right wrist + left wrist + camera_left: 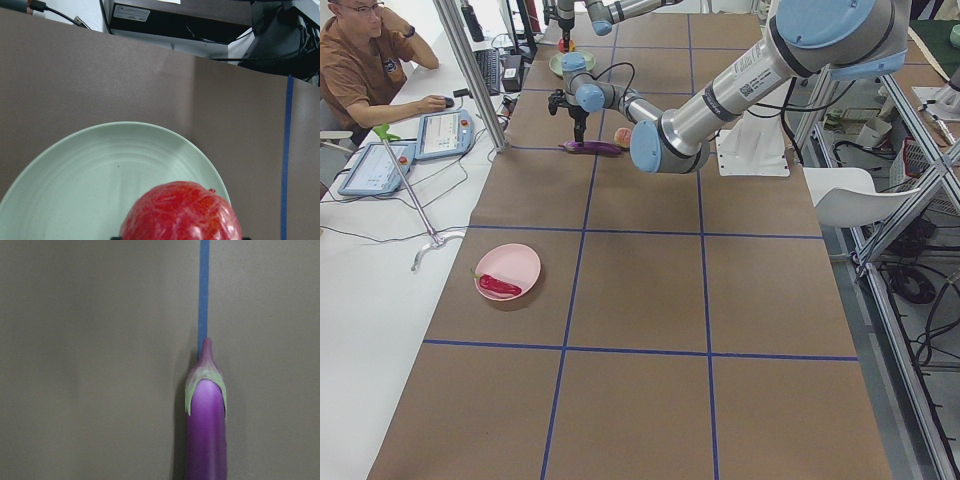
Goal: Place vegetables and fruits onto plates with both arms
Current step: 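Grasp purple eggplant with left gripper while right lowers red fruit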
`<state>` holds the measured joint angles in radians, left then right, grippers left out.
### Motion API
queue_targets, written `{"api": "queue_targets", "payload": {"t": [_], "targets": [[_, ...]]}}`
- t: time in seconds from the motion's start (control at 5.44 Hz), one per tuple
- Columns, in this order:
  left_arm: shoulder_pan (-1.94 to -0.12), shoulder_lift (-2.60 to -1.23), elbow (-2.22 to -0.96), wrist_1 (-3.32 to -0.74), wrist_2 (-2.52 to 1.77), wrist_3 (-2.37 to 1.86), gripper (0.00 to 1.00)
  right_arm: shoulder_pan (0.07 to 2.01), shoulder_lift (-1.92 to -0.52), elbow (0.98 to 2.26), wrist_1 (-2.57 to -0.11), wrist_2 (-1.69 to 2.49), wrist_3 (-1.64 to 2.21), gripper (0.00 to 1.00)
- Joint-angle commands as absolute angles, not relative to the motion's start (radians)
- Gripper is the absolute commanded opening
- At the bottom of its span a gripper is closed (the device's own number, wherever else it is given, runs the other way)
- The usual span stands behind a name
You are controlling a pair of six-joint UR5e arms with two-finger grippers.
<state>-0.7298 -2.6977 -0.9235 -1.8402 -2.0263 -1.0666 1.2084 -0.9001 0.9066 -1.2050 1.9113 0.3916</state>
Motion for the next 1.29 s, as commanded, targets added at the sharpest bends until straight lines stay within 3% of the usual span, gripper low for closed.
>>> {"api": "queue_targets", "payload": {"t": [0.0,0.55,0.92,1.1], "targets": [[-0.7,-2.698,-0.885,-1.893,-1.979,-1.071,1.0,1.201,-0.913,0.893,-1.193,1.895,0.391,0.0],[-0.664,-2.709,-0.868,-1.933,-1.971,-1.109,1.0,1.2,-0.914,0.882,-1.192,1.887,0.391,0.0],[-0.654,-2.707,-0.856,-1.934,-1.939,-1.111,0.94,1.19,-0.916,0.881,-1.192,1.885,0.391,0.0],[-0.65,-2.709,-0.856,-1.934,-1.933,-1.112,0.81,1.189,-0.917,0.881,-1.193,1.885,0.391,0.0]]}}
